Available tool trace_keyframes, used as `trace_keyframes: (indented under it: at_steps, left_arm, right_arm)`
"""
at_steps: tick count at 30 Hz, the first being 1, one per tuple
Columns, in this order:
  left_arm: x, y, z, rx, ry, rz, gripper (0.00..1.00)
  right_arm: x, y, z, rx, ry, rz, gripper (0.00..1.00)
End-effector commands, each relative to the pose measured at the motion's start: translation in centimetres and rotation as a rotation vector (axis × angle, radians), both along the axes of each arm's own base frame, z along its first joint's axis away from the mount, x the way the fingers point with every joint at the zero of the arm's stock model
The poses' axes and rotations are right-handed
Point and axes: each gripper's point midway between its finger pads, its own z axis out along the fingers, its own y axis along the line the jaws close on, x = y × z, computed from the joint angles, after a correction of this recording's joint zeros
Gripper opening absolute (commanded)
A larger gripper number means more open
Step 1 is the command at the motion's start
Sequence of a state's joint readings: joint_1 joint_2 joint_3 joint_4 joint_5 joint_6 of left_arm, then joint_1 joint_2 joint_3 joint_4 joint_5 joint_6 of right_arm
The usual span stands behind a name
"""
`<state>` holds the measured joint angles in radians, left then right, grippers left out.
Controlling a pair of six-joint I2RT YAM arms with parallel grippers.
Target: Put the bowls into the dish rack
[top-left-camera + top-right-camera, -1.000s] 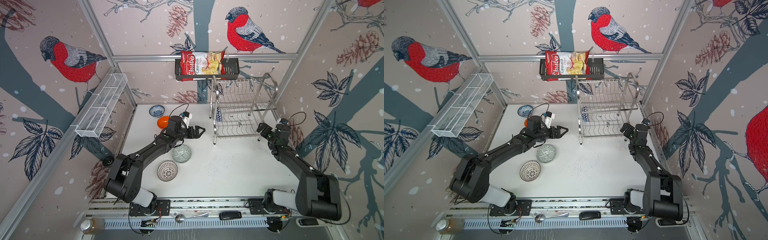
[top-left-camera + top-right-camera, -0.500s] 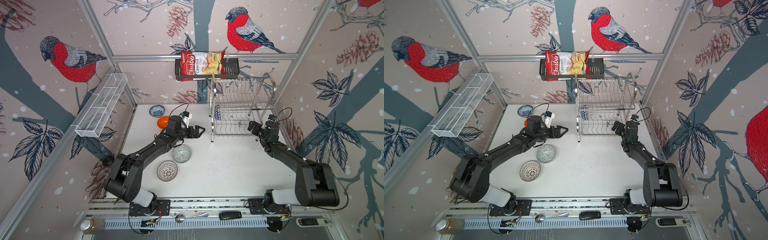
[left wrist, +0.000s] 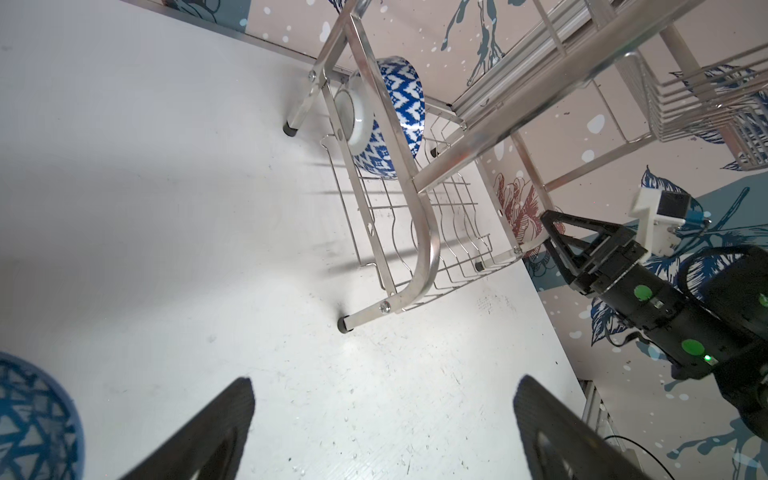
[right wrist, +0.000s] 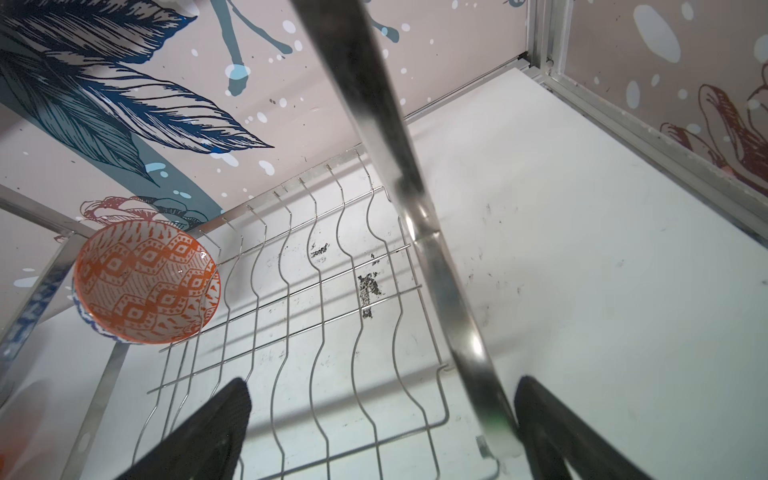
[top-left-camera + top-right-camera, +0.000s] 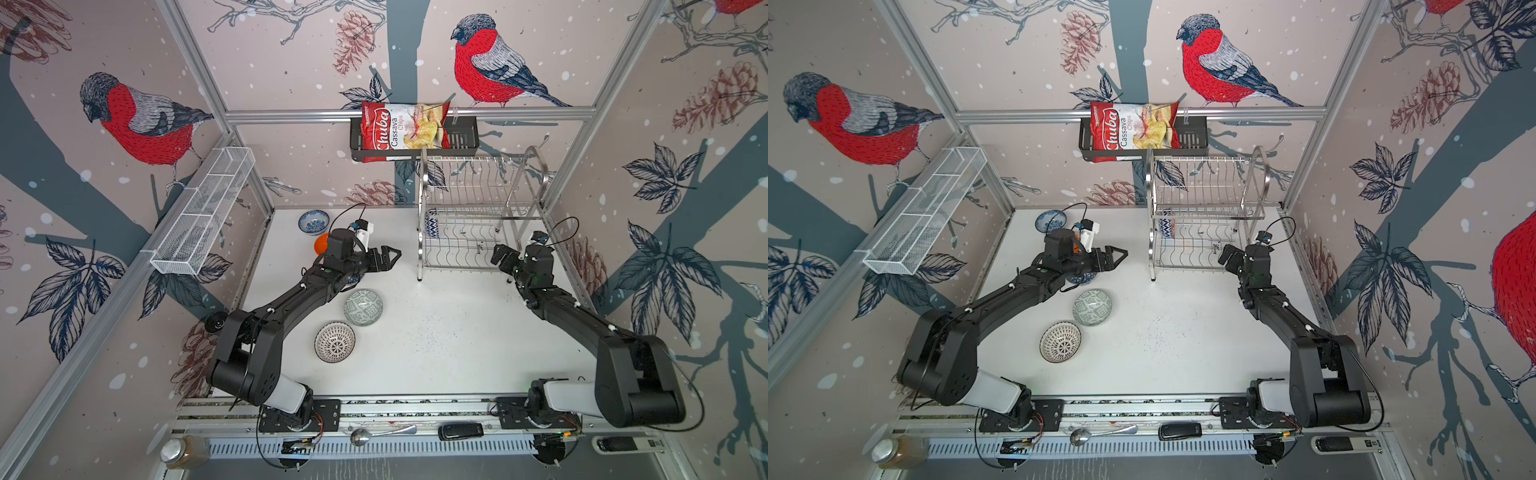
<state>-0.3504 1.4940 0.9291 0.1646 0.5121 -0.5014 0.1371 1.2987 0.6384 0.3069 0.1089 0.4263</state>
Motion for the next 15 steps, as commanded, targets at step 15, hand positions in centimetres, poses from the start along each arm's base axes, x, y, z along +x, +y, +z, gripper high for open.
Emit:
trace_keyframes:
  at_steps: [15]
  left_arm:
    - [1.3,11.2,1.7,-0.071,0.127,0.408,0.98]
  right_arm:
    - [-6.2,15.5,7.3,-0.154,-0.125,0.353,1.0]
